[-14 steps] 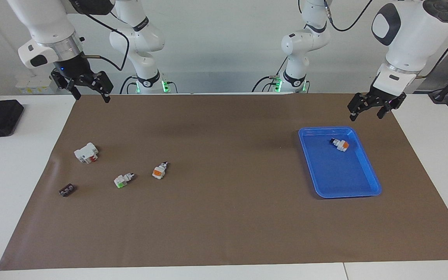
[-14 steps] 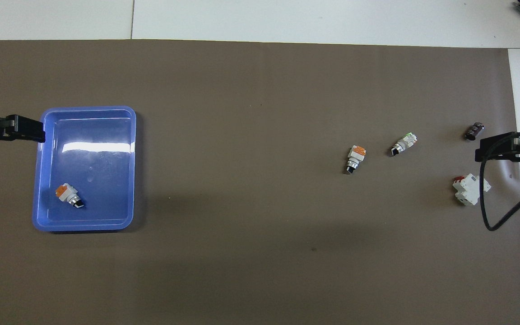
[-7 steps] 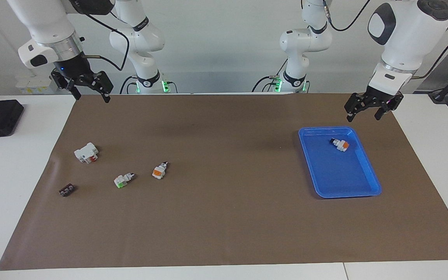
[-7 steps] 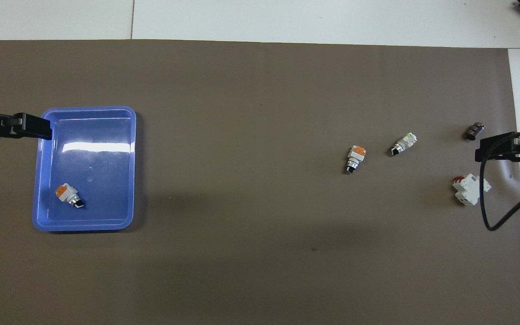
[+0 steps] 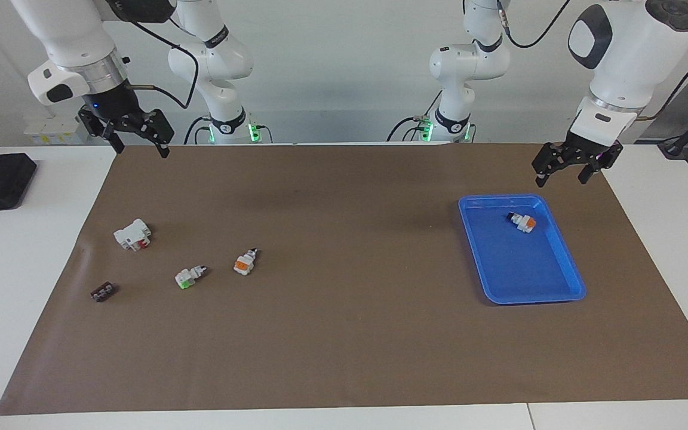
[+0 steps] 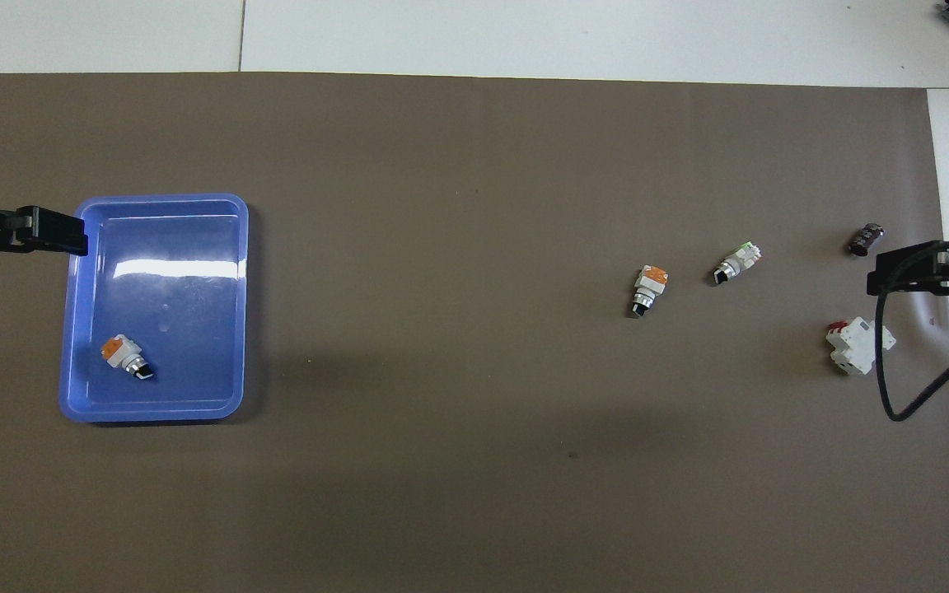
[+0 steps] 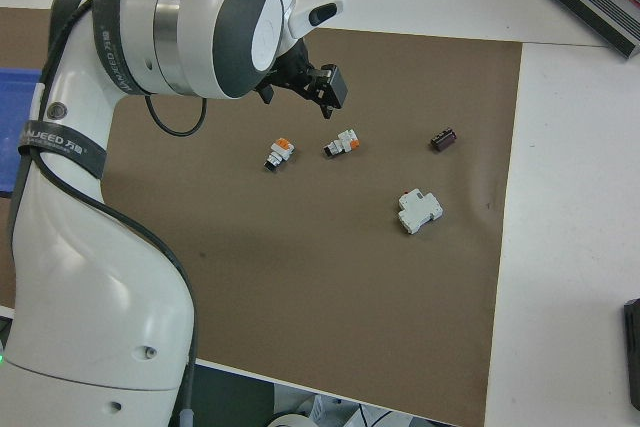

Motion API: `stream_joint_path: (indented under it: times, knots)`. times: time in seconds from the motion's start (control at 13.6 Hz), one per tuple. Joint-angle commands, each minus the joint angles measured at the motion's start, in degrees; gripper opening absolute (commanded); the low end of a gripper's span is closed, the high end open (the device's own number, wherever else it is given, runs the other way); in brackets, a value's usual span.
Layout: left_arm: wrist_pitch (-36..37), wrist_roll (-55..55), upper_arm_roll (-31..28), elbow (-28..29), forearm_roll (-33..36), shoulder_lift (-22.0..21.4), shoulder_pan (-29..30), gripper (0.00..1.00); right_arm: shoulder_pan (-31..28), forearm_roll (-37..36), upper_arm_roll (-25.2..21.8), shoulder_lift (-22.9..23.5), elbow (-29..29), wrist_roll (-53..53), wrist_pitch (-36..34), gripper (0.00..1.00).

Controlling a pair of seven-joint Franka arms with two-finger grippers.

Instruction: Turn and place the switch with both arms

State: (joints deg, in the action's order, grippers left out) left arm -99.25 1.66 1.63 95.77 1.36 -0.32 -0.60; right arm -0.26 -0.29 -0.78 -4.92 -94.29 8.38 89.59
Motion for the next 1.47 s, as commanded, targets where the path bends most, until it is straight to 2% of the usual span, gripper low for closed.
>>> stream_joint_path:
  times: [0.0, 0.15, 0.66, 0.88, 1.17, 1.39]
  knots:
    - [-0.24, -0.42, -0.93, 1.88, -0.22, -1.61, -0.72, 1.00, -0.71, 1.00, 0.25, -0.79, -0.63, -1.35, -0.47, 1.00]
    - [-0.68, -0.51, -0.93, 1.70, -0.22, -1.52, 0.76, 1.00, -0.71, 1.08, 0.25, -0.79, -0.63, -1.26, -0.56, 1.00]
    - [-0.94, -0.43, -0.84, 1.88, -0.22, -1.52, -0.10, 1.00, -0.71, 1.08, 0.25, -0.79, -0.72, -1.26, -0.56, 1.00]
    - [-0.85, -0.16, -1.36, 1.09, -0.22, -1.08, -2.72, 1.00, -0.71, 1.00, 0.25, -0.79, -0.72, -1.26, -0.56, 1.00]
    - [-0.59, -0.42, -5.66, 0.21, -0.48, -0.82, -6.68, 1.00, -0.71, 1.08, 0.25, -0.79, -0.63, -1.26, -0.64, 1.00]
    - [0.46, -0.34, -11.71, -1.81, -2.86, 0.06, -11.51, 1.00, -0.71, 1.08, 0.25, -0.79, -0.72, -1.26, -0.56, 1.00]
